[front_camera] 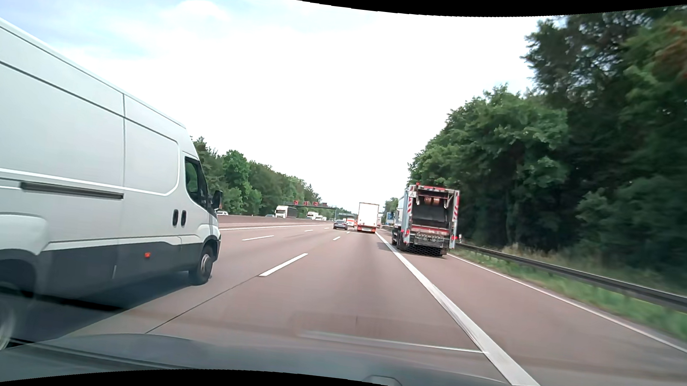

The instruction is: Follow the waypoints while adhering to traffic rules and regulations

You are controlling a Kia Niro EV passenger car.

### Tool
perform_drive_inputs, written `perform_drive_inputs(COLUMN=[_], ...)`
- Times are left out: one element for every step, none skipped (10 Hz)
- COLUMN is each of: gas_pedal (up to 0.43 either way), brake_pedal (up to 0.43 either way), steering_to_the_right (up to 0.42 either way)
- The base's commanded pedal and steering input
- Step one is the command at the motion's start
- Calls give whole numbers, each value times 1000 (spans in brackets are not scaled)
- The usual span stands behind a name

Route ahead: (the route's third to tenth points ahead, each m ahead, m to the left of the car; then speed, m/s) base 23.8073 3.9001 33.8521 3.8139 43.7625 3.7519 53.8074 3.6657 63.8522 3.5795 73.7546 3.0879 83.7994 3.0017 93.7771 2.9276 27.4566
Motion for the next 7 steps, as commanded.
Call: perform_drive_inputs(gas_pedal=[20, 39, 59, 67, 79, 87, 87], brake_pedal=[0, 0, 0, 0, 0, 0, 0], steering_to_the_right=[-6, -5, -5, -5, -5, -5, -5])
